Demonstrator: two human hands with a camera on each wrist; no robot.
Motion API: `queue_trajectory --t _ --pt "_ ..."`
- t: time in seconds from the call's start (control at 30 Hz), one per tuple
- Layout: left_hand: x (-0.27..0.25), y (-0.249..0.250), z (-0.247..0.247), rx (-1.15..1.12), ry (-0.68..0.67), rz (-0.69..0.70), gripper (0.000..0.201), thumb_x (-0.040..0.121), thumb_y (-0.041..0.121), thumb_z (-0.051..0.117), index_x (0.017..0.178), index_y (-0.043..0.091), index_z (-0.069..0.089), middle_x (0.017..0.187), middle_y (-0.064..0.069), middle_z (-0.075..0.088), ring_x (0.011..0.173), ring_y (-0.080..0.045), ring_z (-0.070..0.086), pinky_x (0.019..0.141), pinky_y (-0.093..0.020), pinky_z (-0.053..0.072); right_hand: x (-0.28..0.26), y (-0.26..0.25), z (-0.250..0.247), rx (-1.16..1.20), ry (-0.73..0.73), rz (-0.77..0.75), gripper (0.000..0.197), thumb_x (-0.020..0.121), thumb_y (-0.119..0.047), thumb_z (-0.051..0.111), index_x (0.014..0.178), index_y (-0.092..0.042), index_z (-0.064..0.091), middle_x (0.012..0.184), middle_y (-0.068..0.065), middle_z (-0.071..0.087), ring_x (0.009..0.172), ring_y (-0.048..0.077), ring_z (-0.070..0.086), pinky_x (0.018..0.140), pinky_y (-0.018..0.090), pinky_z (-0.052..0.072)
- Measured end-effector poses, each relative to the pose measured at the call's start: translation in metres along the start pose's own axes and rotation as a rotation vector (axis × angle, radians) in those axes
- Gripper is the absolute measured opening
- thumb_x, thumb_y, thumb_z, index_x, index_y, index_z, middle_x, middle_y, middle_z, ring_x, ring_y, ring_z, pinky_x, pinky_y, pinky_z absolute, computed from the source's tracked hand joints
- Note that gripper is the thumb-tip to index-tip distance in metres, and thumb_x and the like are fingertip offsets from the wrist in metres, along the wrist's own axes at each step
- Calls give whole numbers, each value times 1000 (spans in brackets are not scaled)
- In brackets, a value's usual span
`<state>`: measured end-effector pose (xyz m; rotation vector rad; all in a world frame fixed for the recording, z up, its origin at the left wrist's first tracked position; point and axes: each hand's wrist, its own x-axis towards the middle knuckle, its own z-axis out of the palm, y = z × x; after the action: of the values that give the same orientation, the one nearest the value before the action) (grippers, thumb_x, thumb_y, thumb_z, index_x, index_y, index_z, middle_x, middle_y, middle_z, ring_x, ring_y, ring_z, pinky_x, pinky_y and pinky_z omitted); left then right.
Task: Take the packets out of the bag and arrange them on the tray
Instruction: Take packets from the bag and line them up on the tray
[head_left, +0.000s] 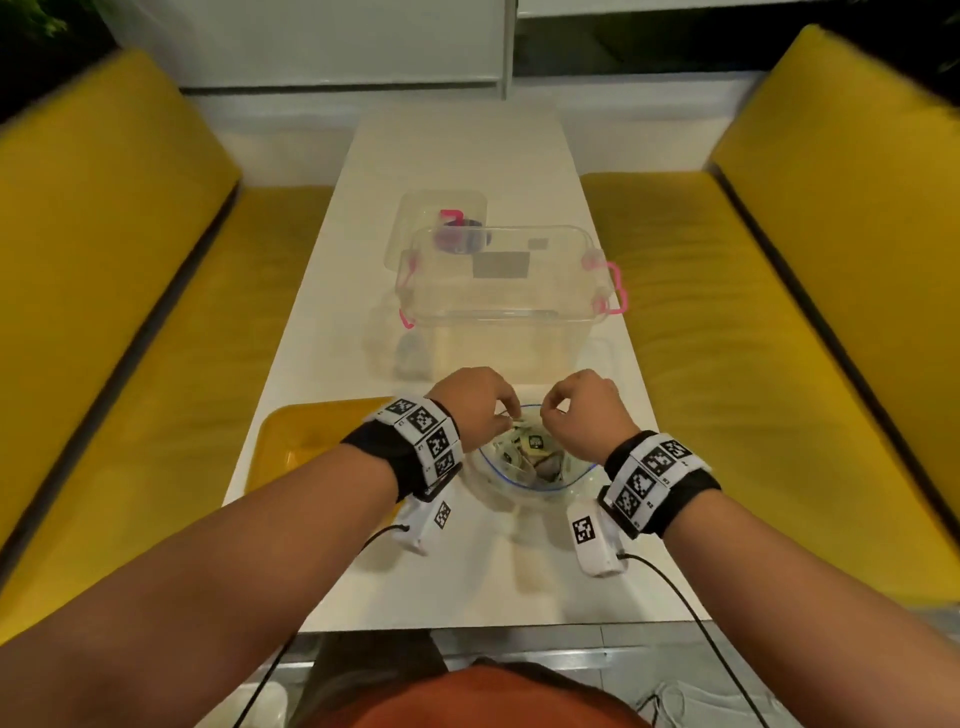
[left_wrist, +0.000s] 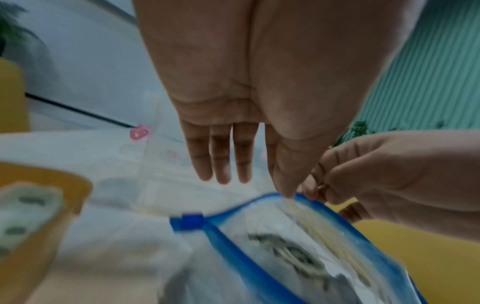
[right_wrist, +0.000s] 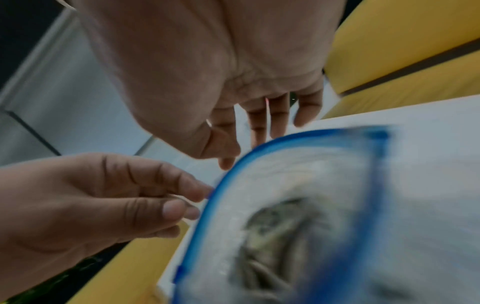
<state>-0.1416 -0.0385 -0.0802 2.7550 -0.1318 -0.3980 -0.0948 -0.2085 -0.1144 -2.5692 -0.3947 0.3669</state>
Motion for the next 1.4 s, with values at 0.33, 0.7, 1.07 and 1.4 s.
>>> queue_trajectory --t 0.33,0.7,1.07,1.4 --pt "23 4 35 -88 -117 -171 72 81 7 65 145 24 35 133 -6 54 114 -26 57 89 -30 49 -21 42 14 238 -175 -13 66 77 -2 69 137 -22 49 136 8 52 124 25 52 99 28 44" --pt "26 0 50 -192 -162 -310 56 85 17 63 135 28 43 119 -10 61 84 -23 58 68 -26 45 -17 72 15 265 -55 -9 31 95 -9 50 119 -19 67 127 9 57 115 24 58 96 25 45" --pt "28 7 49 -176 -138 -321 67 80 3 64 139 22 39 118 -12 59 91 -27 66 70 -31 56 -25 83 13 466 -154 -36 56 82 0 59 132 -24 58 111 4 63 83 11 61 68 17 50" --pt "26 9 52 106 -101 -343 59 68 27 82 119 29 53 121 -6 40 104 -29 54 84 -34 50 -33 79 22 284 -216 -72 63 78 -12 75 136 -23 55 129 4 57 115 22 59 99 35 50"
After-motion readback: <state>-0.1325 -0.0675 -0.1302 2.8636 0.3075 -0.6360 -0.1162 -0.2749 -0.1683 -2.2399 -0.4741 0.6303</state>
